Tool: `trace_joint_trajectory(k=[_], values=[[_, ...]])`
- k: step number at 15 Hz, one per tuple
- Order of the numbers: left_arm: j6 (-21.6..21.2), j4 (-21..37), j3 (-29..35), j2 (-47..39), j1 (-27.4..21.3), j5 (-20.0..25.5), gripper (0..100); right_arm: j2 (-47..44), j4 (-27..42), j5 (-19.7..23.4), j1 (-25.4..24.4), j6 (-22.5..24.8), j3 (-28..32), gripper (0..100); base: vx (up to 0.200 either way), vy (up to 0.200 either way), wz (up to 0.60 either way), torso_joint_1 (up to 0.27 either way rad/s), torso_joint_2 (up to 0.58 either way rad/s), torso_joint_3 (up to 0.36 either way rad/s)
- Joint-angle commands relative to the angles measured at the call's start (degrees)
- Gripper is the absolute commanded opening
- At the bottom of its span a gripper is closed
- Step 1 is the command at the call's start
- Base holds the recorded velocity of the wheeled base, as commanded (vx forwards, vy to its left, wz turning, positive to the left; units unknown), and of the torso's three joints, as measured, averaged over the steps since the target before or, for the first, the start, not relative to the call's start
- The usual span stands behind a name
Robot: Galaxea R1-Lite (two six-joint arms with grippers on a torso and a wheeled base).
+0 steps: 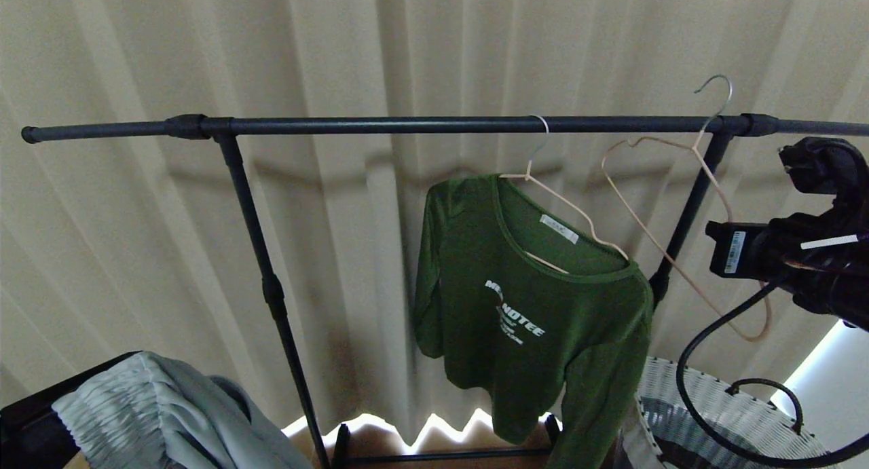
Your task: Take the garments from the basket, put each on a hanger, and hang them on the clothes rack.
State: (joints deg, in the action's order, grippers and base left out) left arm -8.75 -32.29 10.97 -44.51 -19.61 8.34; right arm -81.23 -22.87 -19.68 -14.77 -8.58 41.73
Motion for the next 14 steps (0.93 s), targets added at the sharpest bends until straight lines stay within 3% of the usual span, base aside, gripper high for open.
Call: trace_joint_trajectory(k=[1, 14], values=[[-0.04, 0.04, 0.01, -0.32, 0.1, -0.08, 0, 3.62, 0.02, -0.01, -0.25, 0.06, -2.0, 0, 0.0, 0.0, 0.0, 0.0, 0.0, 0.0], [-0.04, 0.21, -0.42, -0.4, 0.02, 0.01, 0, 9.68, 0.11, 2.89, -0.34, 1.38, -8.86, 0, -0.2, 0.0, 0.0, 0.003, 0.0, 0.002]])
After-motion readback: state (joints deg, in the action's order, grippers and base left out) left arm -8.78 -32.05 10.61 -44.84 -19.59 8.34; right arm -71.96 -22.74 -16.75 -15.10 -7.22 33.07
